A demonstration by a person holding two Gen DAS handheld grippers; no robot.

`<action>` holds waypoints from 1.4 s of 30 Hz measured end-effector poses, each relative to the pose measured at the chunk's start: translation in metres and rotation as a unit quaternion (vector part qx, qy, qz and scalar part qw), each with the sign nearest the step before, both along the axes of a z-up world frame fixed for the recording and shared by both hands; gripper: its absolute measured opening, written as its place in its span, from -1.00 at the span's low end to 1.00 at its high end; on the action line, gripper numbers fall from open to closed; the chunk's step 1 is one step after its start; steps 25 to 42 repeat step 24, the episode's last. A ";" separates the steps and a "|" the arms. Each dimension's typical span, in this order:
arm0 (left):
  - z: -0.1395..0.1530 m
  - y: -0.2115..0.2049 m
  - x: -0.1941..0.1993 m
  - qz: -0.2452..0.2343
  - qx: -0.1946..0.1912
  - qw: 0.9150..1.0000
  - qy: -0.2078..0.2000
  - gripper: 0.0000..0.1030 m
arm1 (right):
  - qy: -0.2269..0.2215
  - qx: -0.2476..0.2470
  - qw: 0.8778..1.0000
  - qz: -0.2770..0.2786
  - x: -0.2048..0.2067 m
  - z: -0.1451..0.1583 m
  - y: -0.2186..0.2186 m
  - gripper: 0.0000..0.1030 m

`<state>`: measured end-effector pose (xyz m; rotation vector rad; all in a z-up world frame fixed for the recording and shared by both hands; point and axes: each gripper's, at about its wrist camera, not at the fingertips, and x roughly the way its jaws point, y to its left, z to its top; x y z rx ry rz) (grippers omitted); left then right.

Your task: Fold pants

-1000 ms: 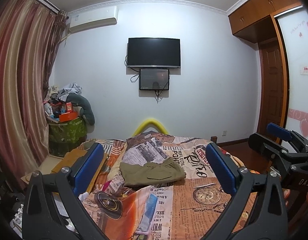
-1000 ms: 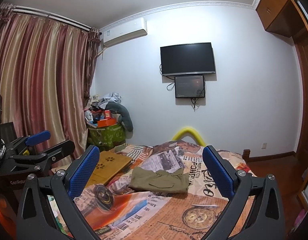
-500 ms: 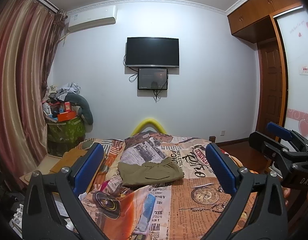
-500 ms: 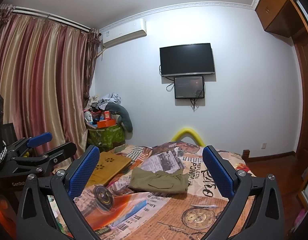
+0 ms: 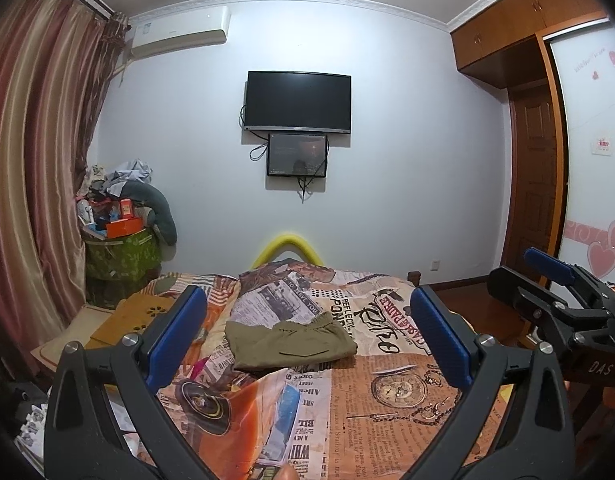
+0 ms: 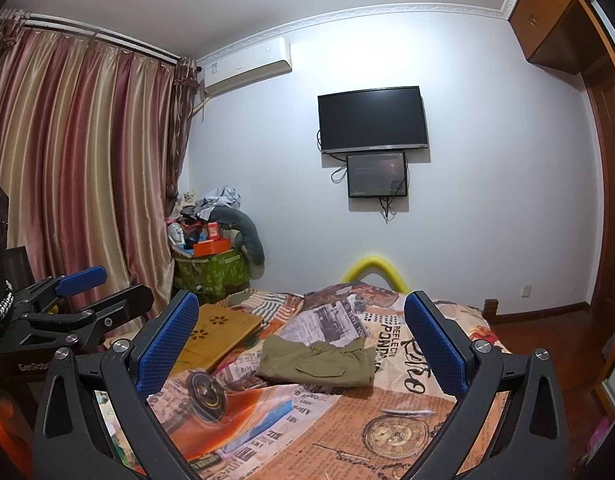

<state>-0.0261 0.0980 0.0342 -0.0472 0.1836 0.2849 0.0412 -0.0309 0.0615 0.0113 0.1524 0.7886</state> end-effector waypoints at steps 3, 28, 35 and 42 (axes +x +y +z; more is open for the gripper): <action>0.000 0.001 0.000 -0.002 -0.003 1.000 0.001 0.99 | 0.000 0.000 1.000 -0.001 0.000 0.000 0.000 0.99; -0.001 -0.003 0.000 -0.008 -0.005 1.000 0.002 0.99 | 0.001 -0.001 1.000 0.001 -0.001 0.002 0.000 0.99; -0.001 -0.003 0.000 -0.008 -0.005 1.000 0.002 0.99 | 0.001 -0.001 1.000 0.001 -0.001 0.002 0.000 0.99; -0.001 -0.003 0.000 -0.008 -0.005 1.000 0.002 0.99 | 0.001 -0.001 1.000 0.001 -0.001 0.002 0.000 0.99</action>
